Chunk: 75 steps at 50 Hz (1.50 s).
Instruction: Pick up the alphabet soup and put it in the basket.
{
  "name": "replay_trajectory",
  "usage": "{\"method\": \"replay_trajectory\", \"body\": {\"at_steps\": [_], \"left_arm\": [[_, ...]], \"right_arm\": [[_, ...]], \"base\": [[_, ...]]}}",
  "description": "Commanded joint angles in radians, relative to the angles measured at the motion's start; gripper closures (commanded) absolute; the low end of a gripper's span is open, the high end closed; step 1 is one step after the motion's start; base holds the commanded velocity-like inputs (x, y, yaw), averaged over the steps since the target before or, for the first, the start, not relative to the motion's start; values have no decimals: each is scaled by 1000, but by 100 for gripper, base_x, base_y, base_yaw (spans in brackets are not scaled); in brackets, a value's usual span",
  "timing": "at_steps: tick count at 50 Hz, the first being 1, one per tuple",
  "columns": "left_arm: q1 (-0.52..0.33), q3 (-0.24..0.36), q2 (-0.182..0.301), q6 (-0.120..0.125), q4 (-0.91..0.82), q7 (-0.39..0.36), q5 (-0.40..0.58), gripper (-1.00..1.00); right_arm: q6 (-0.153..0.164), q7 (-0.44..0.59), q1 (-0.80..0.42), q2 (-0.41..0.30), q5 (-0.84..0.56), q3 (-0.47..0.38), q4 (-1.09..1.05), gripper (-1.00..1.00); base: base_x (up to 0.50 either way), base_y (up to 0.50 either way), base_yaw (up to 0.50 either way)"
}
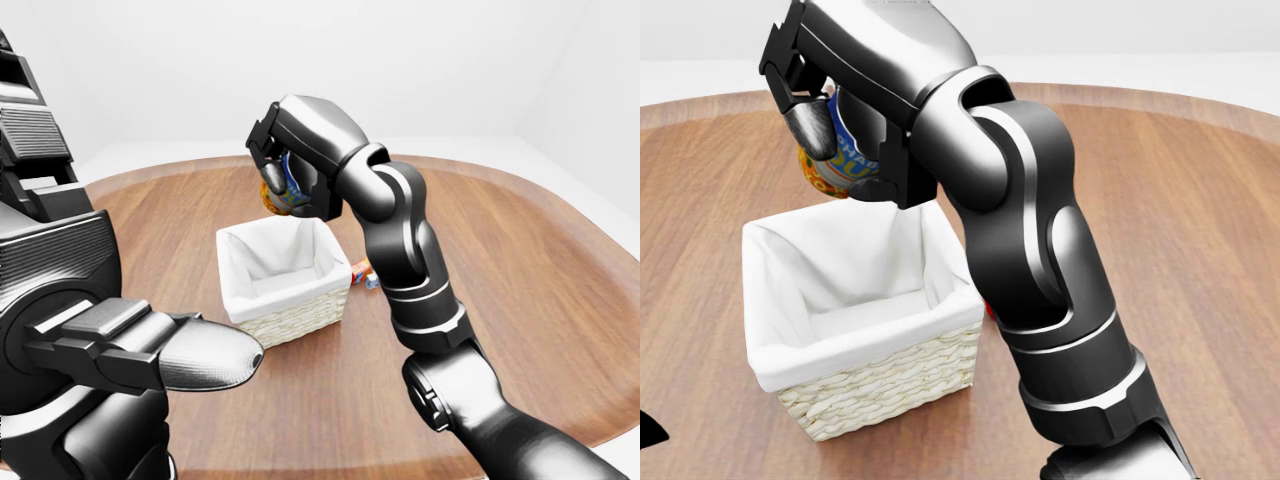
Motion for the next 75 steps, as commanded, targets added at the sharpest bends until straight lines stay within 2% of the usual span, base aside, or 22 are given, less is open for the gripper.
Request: {"method": "replay_trajectory", "body": {"at_steps": [1, 9, 13, 17, 19, 29, 33, 39, 57, 75], "left_arm": [[1, -10, -10, 0, 0, -8, 12, -100], [6, -16, -1, 0, 0, 3, -1, -100], [-1, -17, -3, 0, 0, 4, -2, -100], [3, -18, -3, 0, 0, 1, 2, -100], [4, -20, -7, 0, 0, 0, 3, -100], [6, -21, -8, 0, 0, -10, 15, -100], [3, -19, -11, 0, 0, -16, 20, -100], [6, -18, -12, 0, 0, -17, 18, -100], [4, -25, 23, 0, 0, 29, -31, -100], [7, -26, 9, 0, 0, 9, -7, -100]], "right_arm": [[0, -115, -46, 14, 16, -3, 206, 92], [0, -148, -22, 35, -13, 14, 251, 91], [0, -209, -5, 47, -5, 14, 325, 91], [0, -198, -1, 48, -17, 19, 328, 91], [0, -234, -1, 63, -20, 28, 381, 91], [0, -278, 53, 86, -43, 41, 431, 91], [0, -350, 40, 79, -24, 22, 510, 92], [0, -355, 87, 92, -41, 49, 509, 91], [0, -403, 93, 105, -51, 52, 573, 94], [0, -418, 81, 99, -61, 47, 582, 98]], "base": [[0, 0, 0], [0, 0, 0], [0, 0, 0], [0, 0, 0], [0, 0, 0], [0, 0, 0], [0, 0, 0], [0, 0, 0], [0, 0, 0], [0, 0, 0]]}}
